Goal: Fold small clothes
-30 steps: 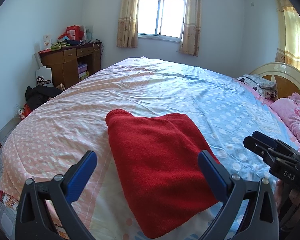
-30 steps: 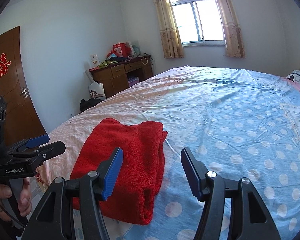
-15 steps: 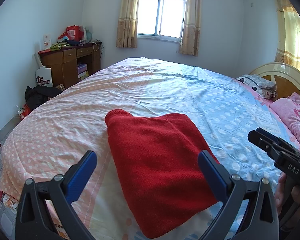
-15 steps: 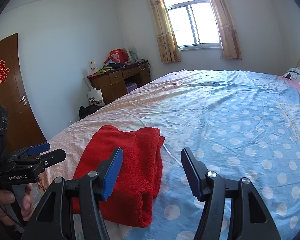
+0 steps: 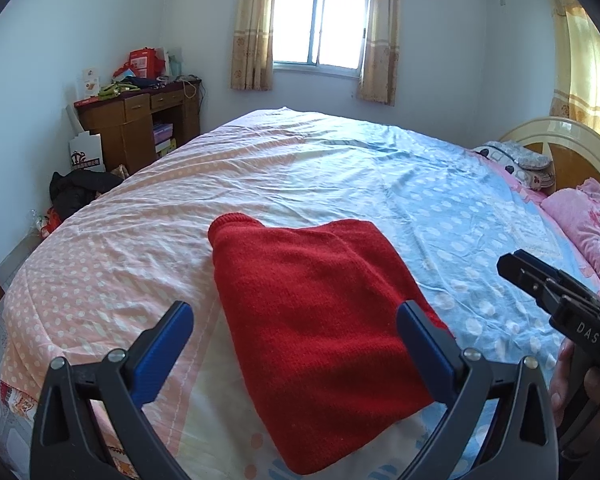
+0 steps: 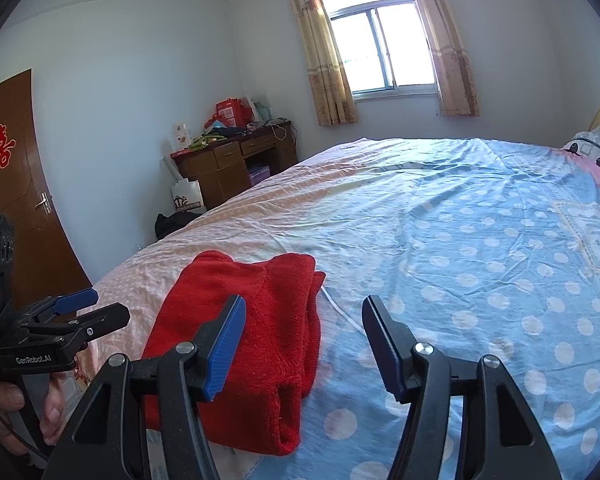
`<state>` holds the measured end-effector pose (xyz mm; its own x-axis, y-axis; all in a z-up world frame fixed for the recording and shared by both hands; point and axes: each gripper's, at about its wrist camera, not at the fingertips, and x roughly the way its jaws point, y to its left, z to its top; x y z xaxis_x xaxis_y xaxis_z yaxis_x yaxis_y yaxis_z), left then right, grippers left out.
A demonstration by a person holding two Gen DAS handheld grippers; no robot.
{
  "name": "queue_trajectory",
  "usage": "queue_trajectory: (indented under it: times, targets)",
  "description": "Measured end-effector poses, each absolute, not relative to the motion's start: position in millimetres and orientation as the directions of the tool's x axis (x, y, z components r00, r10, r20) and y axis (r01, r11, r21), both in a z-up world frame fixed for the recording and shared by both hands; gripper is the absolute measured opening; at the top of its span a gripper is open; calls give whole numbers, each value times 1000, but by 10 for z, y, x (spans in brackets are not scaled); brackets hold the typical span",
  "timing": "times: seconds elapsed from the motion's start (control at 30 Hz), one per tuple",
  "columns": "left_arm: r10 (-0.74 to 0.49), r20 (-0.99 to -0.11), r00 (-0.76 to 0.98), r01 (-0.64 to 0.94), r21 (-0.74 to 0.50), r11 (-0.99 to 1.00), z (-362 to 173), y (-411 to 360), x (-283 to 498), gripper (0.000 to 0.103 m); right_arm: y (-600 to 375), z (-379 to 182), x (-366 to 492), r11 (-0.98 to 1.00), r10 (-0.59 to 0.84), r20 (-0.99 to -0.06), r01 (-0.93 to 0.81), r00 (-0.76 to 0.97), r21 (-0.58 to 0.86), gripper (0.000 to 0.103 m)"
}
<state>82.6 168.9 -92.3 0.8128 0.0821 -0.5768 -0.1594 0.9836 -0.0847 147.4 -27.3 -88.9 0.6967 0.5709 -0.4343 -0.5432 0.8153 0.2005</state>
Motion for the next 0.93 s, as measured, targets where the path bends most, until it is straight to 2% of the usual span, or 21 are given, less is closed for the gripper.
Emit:
queue_trajectory:
  times: [0.43, 0.8, 0.93]
  targets:
    - [133, -516, 846, -167, -20, 986, -741, 1644, 751, 103, -328, -805, 1432, 819, 570, -409, -533, 712, 213, 62]
    - [146, -498, 855, -181, -22, 983, -756, 1696, 749, 103, -312, -606, 1250, 797, 602, -358, -568, 714, 206, 62]
    - [143, -491, 859, -171, -13, 985, -761, 1675, 741, 103, -290, -576, 1184, 795, 603, -346, -577, 719, 186, 68]
